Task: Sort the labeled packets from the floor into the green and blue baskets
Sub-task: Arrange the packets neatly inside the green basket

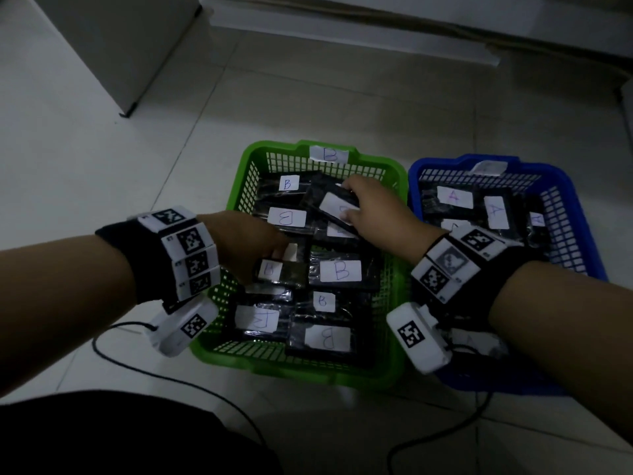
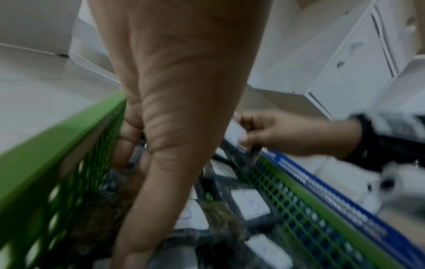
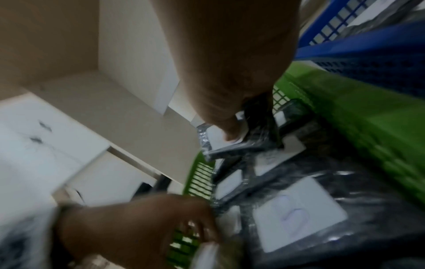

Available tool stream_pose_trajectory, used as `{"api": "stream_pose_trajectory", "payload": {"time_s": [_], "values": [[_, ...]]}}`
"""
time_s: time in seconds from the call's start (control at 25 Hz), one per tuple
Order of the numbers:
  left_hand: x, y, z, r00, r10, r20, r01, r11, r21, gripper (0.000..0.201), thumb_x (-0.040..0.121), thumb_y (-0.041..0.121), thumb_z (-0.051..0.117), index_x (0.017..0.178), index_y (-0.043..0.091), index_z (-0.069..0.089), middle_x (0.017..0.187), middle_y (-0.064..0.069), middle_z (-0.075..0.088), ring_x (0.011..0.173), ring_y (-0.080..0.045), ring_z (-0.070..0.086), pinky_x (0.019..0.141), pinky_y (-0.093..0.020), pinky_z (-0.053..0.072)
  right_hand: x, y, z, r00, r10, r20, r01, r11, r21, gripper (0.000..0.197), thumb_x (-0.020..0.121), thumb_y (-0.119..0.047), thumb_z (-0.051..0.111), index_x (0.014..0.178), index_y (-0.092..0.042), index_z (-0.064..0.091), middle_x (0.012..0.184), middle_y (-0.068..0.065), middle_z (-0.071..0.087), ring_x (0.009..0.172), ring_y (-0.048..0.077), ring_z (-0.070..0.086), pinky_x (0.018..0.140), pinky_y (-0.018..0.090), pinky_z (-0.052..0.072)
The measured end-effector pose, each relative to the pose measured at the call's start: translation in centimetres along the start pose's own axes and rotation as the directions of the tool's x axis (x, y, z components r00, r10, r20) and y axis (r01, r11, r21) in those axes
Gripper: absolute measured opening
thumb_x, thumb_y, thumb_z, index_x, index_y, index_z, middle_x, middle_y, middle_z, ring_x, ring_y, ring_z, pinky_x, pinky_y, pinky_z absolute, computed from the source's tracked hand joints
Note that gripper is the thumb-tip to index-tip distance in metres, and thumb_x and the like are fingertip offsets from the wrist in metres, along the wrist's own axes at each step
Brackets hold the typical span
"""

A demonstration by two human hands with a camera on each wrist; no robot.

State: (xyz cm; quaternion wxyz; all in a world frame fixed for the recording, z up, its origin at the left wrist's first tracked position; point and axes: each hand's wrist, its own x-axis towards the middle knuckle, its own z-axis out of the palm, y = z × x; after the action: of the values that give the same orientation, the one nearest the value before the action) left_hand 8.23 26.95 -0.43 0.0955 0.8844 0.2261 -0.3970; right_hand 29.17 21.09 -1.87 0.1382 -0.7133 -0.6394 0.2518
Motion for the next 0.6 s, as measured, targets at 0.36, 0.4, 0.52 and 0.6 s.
{"api": "stream_pose_trajectory", "payload": {"time_s": [0.36,0.4,0.52,0.6], "values": [[1.1,1.2,0.1,0.994,-0.001,0.110,-0.008,0.996,0.083,0.062,0.066,0.034,0.081,0.117,0.023,0.047,0.115,0.001,0.058,0.101,-0.019,0.057,0.079,-0.033,0.051,-3.4,-0.2,0.9,0.832,-0.062,0.552,0.114,0.992,-0.061,0.032,0.090,-0.027,0.059,0.119,-0.015,0.051,0.110,0.003,0.057,0.094,0.015,0.049,0.075,0.024,0.036],[1.1,1.2,0.2,0.995,0.003,0.103,-0.011,0.997,0.079,0.062,0.067,0.035,0.080,0.118,0.023,0.046,0.114,0.002,0.059,0.101,-0.019,0.057,0.079,-0.032,0.050,-3.2,0.0,0.9,0.870,-0.058,0.489,0.085,0.996,-0.034,0.034,0.090,-0.026,0.060,0.120,-0.014,0.050,0.117,0.005,0.057,0.100,0.017,0.051,0.078,0.025,0.039],[1.4,1.0,0.9,0.999,0.011,0.043,-0.014,0.999,0.052,0.061,0.075,0.033,0.074,0.127,0.026,0.045,0.118,0.002,0.059,0.105,-0.020,0.058,0.087,-0.034,0.051,-2.5,0.6,0.2,0.918,-0.012,0.397,0.010,1.000,0.008,0.036,0.089,-0.025,0.061,0.121,-0.013,0.050,0.123,0.008,0.057,0.112,0.025,0.054,0.094,0.034,0.045],[1.4,0.7,1.1,1.000,-0.002,0.020,0.002,0.999,0.037,0.048,0.082,0.028,0.066,0.126,0.027,0.047,0.120,0.002,0.058,0.105,-0.020,0.058,0.088,-0.037,0.052,-2.2,0.9,0.1,0.933,0.041,0.358,-0.044,0.999,0.001,0.034,0.089,-0.026,0.061,0.120,-0.015,0.051,0.122,0.008,0.059,0.109,0.026,0.056,0.091,0.033,0.047]]}}
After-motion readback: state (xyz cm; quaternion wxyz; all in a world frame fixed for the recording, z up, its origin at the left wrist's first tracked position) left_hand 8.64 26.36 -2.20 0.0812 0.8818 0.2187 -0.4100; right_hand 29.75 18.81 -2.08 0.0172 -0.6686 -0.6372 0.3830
